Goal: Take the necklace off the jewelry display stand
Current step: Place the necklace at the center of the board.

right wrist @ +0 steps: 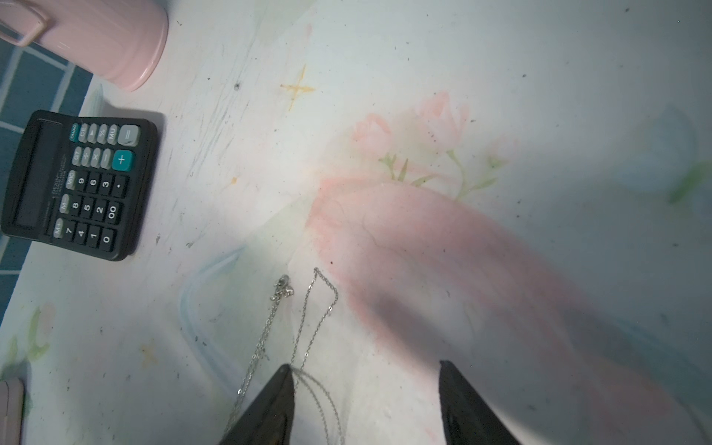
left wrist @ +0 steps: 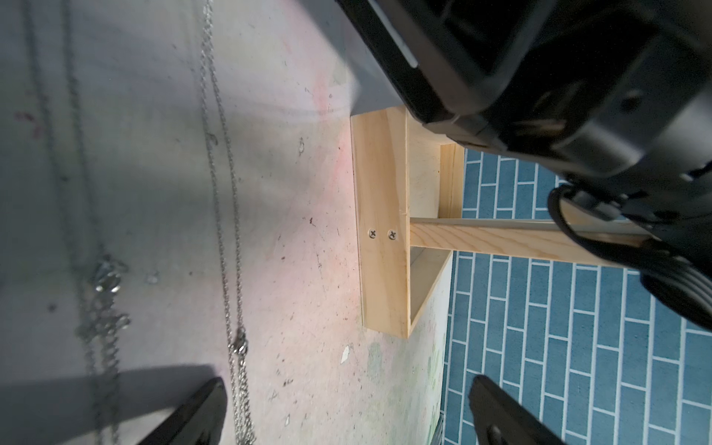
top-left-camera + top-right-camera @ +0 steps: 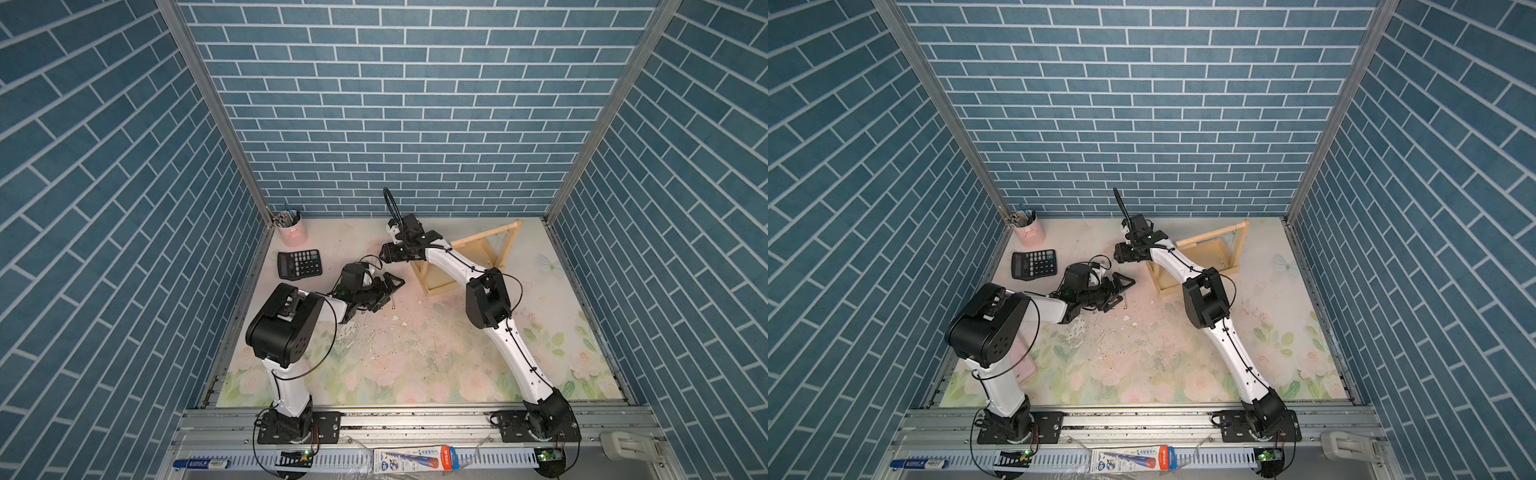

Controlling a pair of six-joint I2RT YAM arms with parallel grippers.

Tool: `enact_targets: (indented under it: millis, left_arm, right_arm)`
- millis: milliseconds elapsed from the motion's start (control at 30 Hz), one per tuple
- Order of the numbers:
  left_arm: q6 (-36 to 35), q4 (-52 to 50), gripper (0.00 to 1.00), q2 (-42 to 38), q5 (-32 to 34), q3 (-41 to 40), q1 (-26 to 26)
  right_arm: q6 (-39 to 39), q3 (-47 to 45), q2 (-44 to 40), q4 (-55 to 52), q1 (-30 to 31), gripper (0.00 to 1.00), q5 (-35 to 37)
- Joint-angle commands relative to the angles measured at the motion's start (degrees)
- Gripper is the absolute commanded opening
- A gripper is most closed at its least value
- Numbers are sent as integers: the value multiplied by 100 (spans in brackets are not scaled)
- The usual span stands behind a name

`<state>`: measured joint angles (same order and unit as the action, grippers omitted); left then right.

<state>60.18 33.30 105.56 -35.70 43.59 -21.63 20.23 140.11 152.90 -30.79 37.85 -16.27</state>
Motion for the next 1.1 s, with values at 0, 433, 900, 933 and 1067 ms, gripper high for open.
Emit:
enact_targets:
  millis: [0,433,900,933,1067]
  left_arm:
    - [-121,-279,99,-191,-57,128,-122]
    - [-219,71,99,67,-130,230,-349]
    - [-148,196,99,30,-34,-131,-348]
    - [-150,195,99,20,-28,-152,-351]
    - [-148,212,99,-2,4,-254,-344]
  right_arm:
    - [56,50,45,51,-14,60,19]
    - [60,50,21,47,-14,61,-16]
    - [36,15,-41,11,-21,63,6]
    - [34,15,-49,11,-23,64,10]
    - [16,13,-82,11,-23,64,10]
